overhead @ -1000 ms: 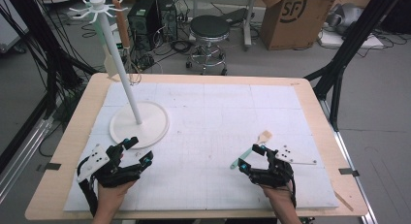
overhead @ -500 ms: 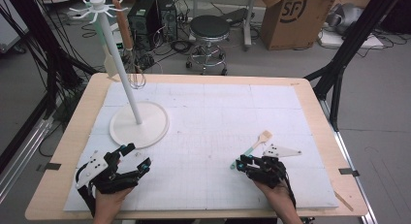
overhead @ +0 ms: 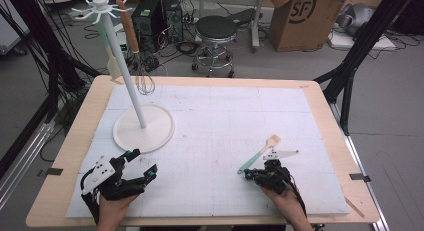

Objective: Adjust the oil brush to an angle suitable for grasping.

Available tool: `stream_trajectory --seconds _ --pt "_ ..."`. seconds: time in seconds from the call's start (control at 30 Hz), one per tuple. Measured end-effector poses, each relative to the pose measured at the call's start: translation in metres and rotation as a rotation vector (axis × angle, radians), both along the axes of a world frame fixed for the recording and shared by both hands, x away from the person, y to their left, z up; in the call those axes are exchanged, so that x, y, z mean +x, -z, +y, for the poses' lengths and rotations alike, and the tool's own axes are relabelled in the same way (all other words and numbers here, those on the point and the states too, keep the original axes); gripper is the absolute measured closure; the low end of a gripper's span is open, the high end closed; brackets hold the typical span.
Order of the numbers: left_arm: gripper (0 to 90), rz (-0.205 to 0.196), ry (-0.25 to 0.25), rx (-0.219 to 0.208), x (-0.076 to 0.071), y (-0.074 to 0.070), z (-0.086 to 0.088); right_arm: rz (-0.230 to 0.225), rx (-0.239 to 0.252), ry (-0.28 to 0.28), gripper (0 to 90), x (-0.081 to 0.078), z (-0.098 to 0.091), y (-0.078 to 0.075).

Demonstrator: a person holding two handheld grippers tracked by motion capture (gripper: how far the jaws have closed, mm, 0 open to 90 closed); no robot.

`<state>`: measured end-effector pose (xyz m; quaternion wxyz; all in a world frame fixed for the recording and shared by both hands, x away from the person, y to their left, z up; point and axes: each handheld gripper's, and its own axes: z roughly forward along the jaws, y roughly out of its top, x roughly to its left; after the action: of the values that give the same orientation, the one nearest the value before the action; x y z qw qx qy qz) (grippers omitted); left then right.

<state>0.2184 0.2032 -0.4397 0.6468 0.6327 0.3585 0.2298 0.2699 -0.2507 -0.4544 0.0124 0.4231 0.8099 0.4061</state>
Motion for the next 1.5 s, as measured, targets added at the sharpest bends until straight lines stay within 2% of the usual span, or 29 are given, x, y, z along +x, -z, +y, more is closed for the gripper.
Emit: stream_trajectory --seconds 0.57,0.8,1.0,1.3,1.5 --pt "17.8 0.006 0.007 0.0 0.001 0.001 0.001 0.061 0.043 -0.002 89.7 0.016 0.004 0.003" --pt "17.8 0.006 0.008 -0.007 0.001 0.001 0.001 0.052 0.036 -0.007 89.7 0.026 0.014 0.003" --pt "17.8 0.005 0.007 -0.007 0.001 0.001 0.001 0.064 0.043 -0.006 89.7 0.037 0.022 0.003" --pt "17.8 0.005 0.009 -0.008 0.001 0.001 0.001 0.058 0.019 0.004 89.7 0.055 0.039 0.001" --pt "17.9 0.007 0.006 -0.01 0.001 0.001 0.001 0.071 0.049 0.009 89.7 0.064 0.043 0.003"
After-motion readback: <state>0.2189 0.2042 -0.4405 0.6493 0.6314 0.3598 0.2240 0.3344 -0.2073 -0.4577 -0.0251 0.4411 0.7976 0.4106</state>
